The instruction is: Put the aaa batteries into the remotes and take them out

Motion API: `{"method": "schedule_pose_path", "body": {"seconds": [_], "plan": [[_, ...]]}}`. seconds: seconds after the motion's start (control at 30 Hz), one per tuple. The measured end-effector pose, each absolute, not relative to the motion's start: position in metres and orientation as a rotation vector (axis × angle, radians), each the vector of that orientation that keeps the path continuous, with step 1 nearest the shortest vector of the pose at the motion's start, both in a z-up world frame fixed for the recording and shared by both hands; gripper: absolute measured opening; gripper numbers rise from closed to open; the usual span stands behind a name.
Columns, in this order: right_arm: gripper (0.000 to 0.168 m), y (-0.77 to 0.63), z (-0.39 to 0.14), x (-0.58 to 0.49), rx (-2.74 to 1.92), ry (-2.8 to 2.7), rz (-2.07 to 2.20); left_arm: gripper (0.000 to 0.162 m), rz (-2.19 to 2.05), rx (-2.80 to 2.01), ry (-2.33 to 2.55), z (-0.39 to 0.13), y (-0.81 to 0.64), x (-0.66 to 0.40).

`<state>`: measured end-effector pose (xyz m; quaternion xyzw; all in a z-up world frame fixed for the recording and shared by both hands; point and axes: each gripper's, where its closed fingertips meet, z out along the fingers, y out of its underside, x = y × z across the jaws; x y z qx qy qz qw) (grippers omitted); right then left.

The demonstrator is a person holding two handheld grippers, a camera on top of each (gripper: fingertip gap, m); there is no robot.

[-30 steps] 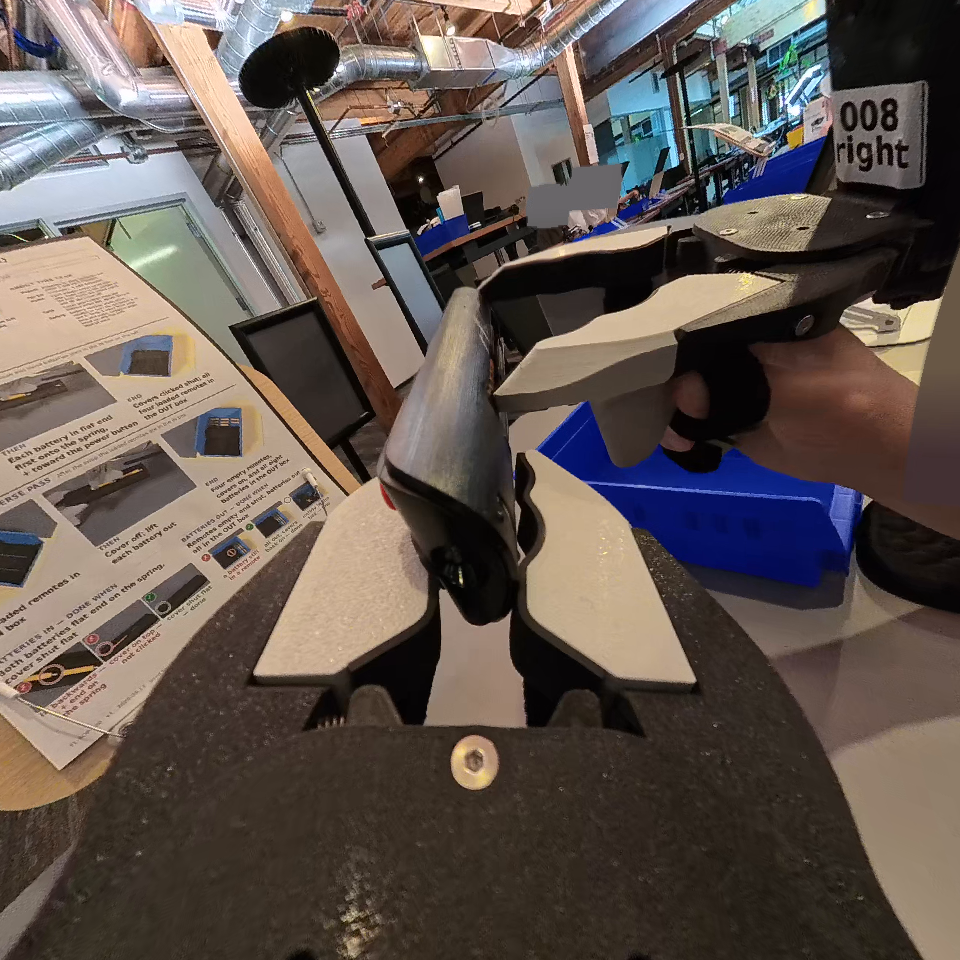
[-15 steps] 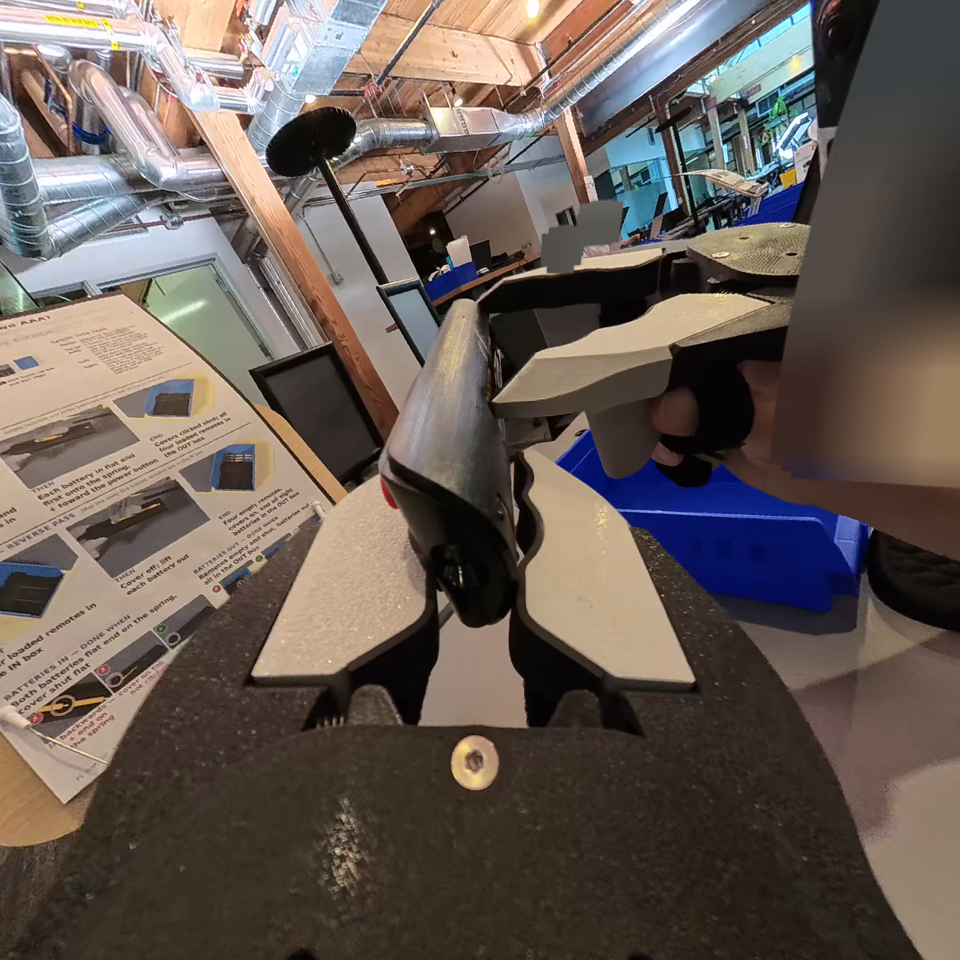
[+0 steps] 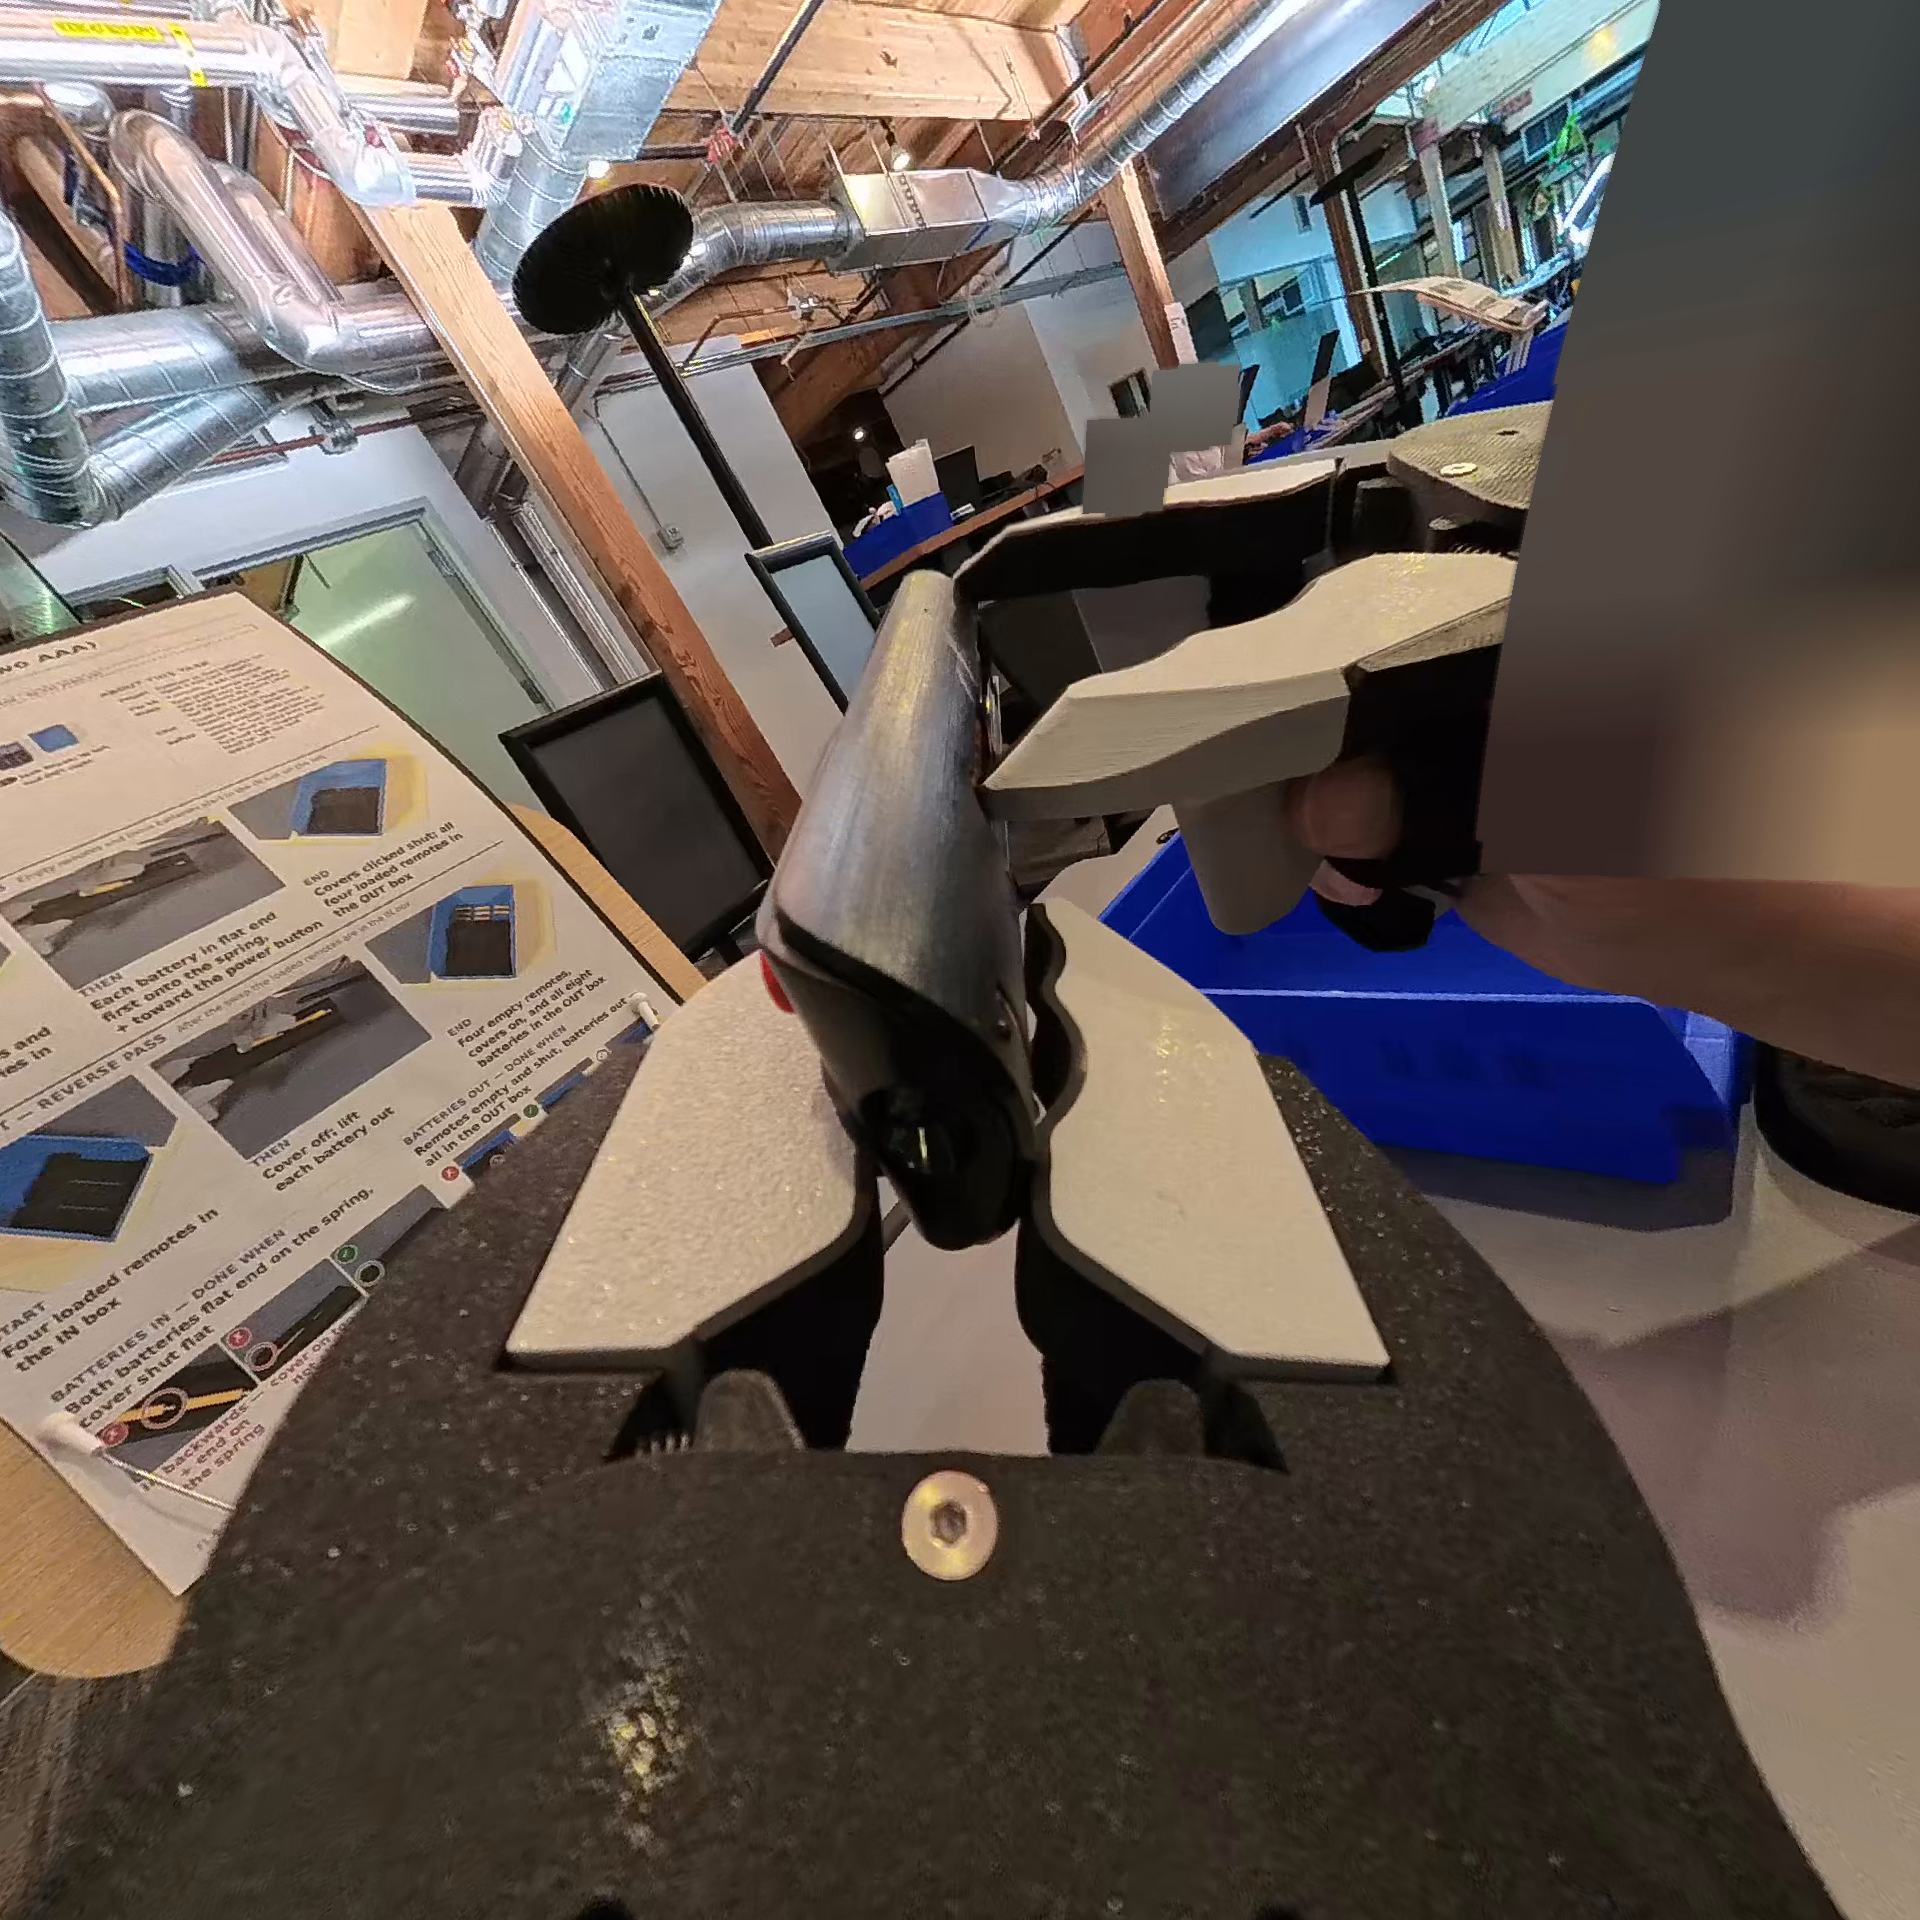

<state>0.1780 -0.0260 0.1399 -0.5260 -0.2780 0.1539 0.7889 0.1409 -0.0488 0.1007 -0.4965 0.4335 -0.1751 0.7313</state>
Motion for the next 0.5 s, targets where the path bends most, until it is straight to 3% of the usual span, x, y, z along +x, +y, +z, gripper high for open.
{"method": "schedule_pose_path", "body": {"seconds": [0.5], "plan": [[0.102,-0.029,0.1413,0.178,-1.133,-0.607,0.314,0.027,-0.385,-1.084,0.964,0.1006,-0.051,0.1415]]}}
